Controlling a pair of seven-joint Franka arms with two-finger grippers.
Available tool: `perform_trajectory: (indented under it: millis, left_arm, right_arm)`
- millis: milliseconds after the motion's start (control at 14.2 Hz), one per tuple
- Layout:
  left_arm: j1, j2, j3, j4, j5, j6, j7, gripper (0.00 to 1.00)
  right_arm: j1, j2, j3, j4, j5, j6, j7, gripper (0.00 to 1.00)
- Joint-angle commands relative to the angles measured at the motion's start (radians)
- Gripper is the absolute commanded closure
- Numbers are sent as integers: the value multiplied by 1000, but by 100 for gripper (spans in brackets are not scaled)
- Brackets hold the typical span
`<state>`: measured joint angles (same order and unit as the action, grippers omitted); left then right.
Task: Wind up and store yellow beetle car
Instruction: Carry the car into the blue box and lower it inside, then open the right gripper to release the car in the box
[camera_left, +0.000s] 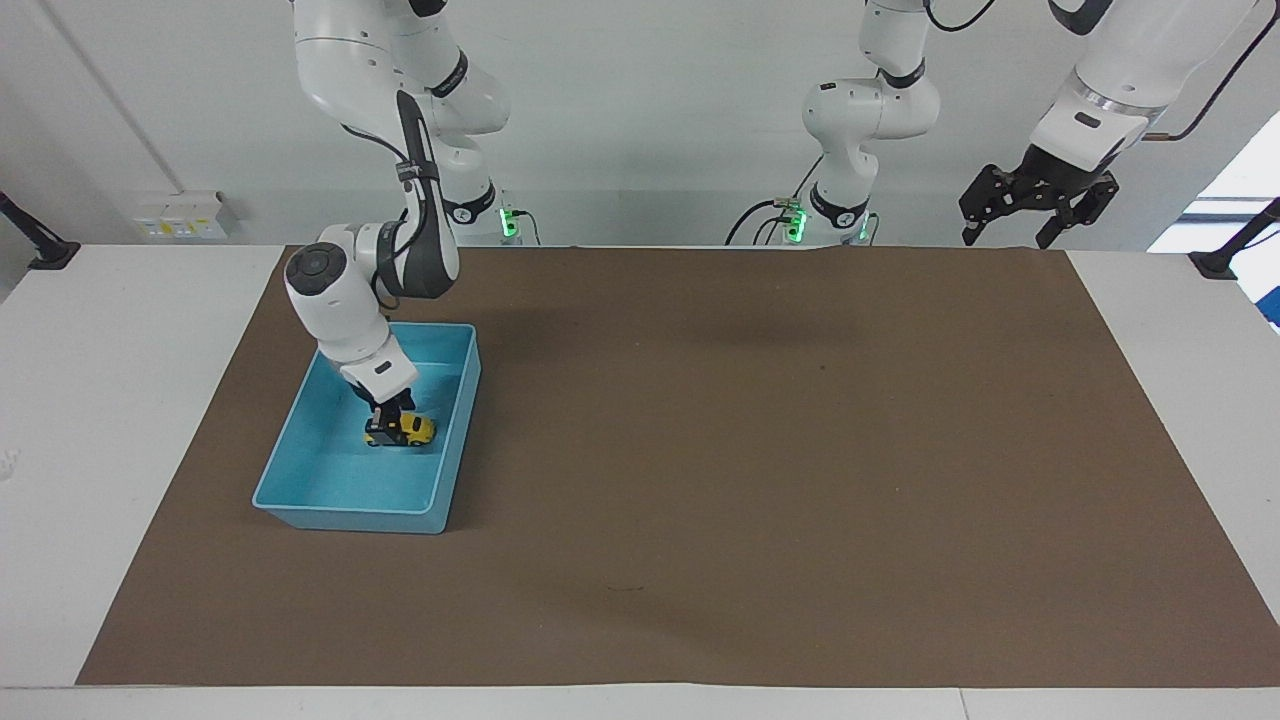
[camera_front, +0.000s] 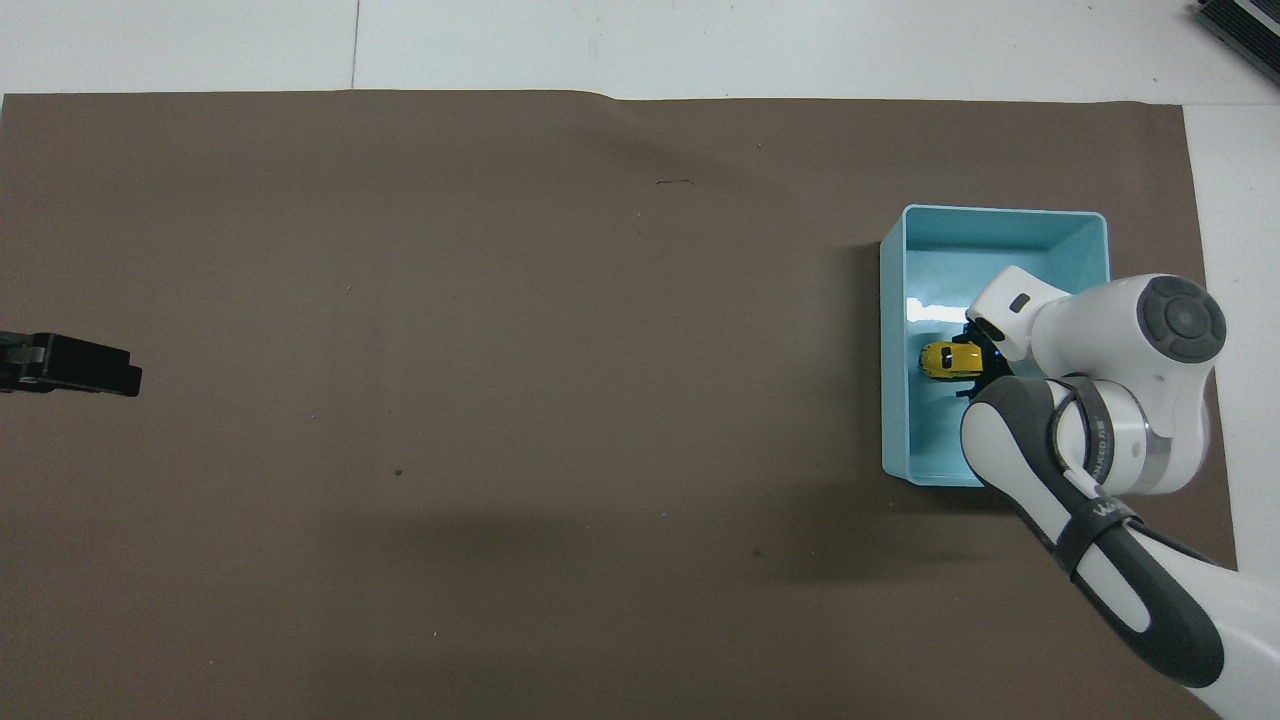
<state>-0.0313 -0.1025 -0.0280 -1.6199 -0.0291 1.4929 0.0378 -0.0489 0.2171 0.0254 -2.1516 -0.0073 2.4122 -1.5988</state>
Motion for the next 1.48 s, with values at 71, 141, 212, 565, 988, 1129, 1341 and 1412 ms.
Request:
perform_trajectory:
  millis: [71,141,212,565,988,1129,1341,1412]
  left_arm:
    - [14,-20,10,-14,9,-13,-15,0]
    - [22,-20,10,-14,9,-14,-15,0]
    - [24,-20,10,-14,9,-14,-15,0]
    - [24,-20,8,-14,9,-14,-15,0]
    - [24,-20,8,-14,9,-14,-15,0]
    - [24,-20,8,-14,9,-13,-15,0]
    - [24,-20,8,-14,9,-14,-15,0]
    - [24,-20,8,-14,9,-14,-15,0]
  right_arm:
    - [-14,1,2,-2,0,13,-9,0]
    - [-12,-1,2,2,1,7,-9,0]
    - [-11,-2,2,10,1,4,-9,0]
    - [-5,-12,4,67,7,-69,19,0]
    - [-8,-53,5,167,29,-240,54,0]
    - [-8,-62,7,188,30,-260,62,0]
    - [-5,-64,13,254,30,-335,72,0]
    - [-3,-65,14,278,30,-372,92,0]
